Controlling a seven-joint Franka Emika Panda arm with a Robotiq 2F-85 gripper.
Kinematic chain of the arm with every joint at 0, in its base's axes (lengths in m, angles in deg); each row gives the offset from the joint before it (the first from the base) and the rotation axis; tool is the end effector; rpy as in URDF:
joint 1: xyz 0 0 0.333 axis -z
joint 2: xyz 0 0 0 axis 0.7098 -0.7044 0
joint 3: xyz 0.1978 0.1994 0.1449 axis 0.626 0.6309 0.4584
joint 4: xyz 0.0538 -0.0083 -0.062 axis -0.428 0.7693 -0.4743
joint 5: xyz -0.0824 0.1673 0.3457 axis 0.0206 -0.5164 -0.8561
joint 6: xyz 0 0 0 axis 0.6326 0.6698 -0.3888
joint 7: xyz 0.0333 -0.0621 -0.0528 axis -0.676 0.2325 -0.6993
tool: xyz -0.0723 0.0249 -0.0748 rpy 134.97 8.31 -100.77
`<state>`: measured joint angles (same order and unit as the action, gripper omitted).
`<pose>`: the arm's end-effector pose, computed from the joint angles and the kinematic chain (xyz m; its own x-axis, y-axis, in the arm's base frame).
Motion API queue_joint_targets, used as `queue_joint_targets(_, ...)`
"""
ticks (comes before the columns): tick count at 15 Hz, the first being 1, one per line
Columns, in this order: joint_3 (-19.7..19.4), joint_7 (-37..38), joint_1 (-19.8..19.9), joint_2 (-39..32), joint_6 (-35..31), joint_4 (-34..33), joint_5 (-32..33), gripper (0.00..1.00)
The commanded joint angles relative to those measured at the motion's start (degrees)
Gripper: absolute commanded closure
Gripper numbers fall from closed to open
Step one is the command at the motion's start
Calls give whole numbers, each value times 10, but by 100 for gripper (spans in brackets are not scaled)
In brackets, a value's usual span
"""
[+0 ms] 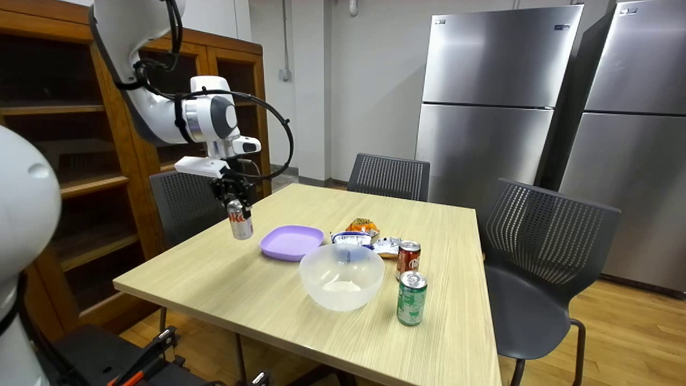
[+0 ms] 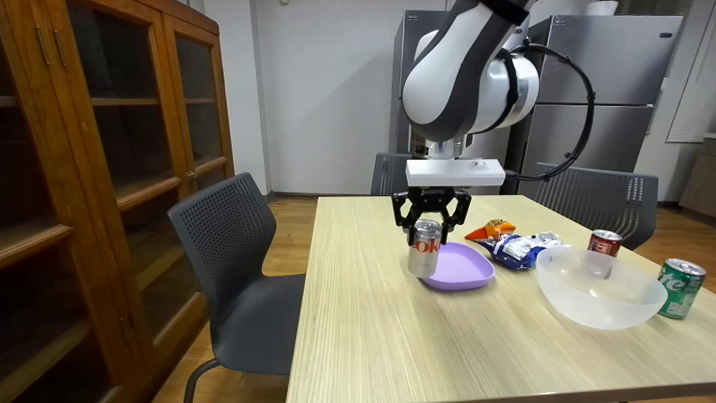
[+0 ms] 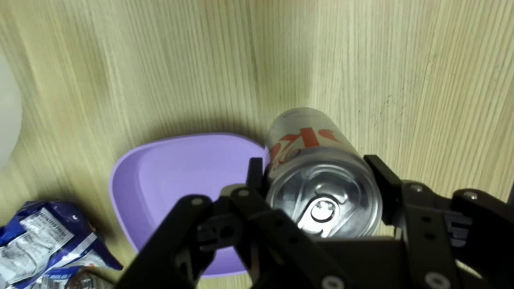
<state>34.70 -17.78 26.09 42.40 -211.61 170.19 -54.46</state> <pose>0.5269 0.2124 0.2310 0.9945 0.0427 0.0959 0.0384 -0.9982 0.0463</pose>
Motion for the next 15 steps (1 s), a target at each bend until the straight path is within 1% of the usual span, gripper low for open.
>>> queue_joint_targets(1,-13,-3,18,-2,29,-43,-11,62)
queue_joint_targets(7,-28,7,32,-56,45,-111,-25,62)
queue_joint_targets(11,-34,7,29,-99,53,-150,-41,62)
queue_joint_targets(15,-42,11,27,-124,54,-174,-52,62)
